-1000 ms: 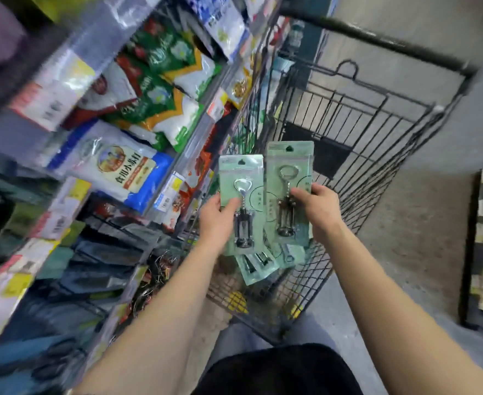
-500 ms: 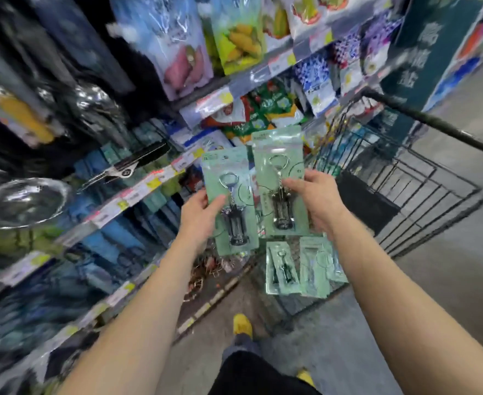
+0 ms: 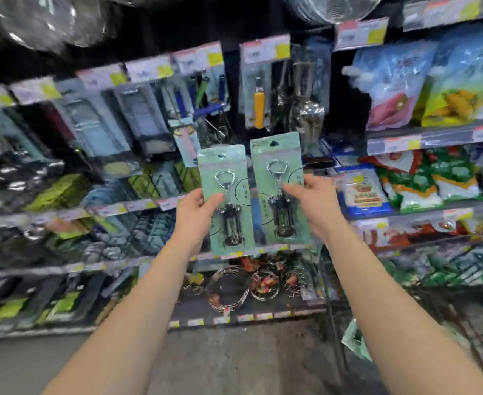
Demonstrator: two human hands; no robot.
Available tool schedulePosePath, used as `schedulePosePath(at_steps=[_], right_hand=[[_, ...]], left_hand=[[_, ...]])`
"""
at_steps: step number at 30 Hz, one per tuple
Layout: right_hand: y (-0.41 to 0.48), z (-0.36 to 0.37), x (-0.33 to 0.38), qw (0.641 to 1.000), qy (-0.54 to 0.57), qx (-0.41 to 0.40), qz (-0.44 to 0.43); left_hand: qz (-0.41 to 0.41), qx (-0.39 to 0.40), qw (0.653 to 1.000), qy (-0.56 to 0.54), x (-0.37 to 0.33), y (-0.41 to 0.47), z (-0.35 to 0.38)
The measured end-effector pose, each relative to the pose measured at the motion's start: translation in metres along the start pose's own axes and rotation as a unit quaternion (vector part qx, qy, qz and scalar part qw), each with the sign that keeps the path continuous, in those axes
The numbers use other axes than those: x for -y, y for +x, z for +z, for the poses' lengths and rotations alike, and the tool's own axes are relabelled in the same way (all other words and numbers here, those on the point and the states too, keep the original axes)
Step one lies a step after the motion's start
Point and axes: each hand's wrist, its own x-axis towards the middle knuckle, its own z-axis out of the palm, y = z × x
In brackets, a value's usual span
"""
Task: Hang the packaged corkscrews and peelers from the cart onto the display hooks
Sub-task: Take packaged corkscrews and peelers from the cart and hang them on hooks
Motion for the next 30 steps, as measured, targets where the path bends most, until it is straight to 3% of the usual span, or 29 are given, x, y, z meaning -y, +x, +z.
schedulePosePath(at_steps=[16,30], right_hand=[[-0.087,0.395,0.062,0.989,-0.004,0.127,-0.069],[-0.068,0.579,0.086,0.982,-0.044,0.168,-0.075]], left_hand=[[0.016,-0.181,0.983,-0.015,0.029,-0.050,-0.388],[0.034,-0.237,0.969,-0.068,0.060,0.004,-0.526]])
